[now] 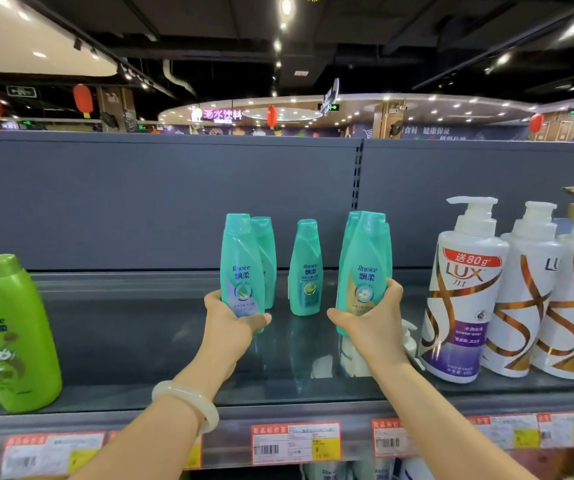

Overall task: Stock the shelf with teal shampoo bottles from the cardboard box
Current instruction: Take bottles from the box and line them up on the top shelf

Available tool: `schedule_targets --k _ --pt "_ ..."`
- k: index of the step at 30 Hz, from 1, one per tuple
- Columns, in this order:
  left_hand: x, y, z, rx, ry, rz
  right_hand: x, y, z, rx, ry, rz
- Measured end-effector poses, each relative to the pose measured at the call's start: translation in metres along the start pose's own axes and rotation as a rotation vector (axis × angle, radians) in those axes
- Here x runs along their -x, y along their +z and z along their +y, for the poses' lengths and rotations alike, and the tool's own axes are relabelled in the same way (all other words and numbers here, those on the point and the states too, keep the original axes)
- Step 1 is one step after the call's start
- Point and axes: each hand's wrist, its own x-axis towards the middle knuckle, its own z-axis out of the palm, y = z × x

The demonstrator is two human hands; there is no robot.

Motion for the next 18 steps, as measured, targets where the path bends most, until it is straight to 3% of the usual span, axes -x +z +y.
schedule_targets --k 9,18 --pt "-0.010 0.006 0.010 -0.058 -0.041 -0.034 0.004 0.014 0.004 0.060 -0.039 -0.078" --pt "-0.026 0.005 0.020 -0.056 0.031 -0.114 0.008 0.022 0.002 0.073 -0.073 -0.102"
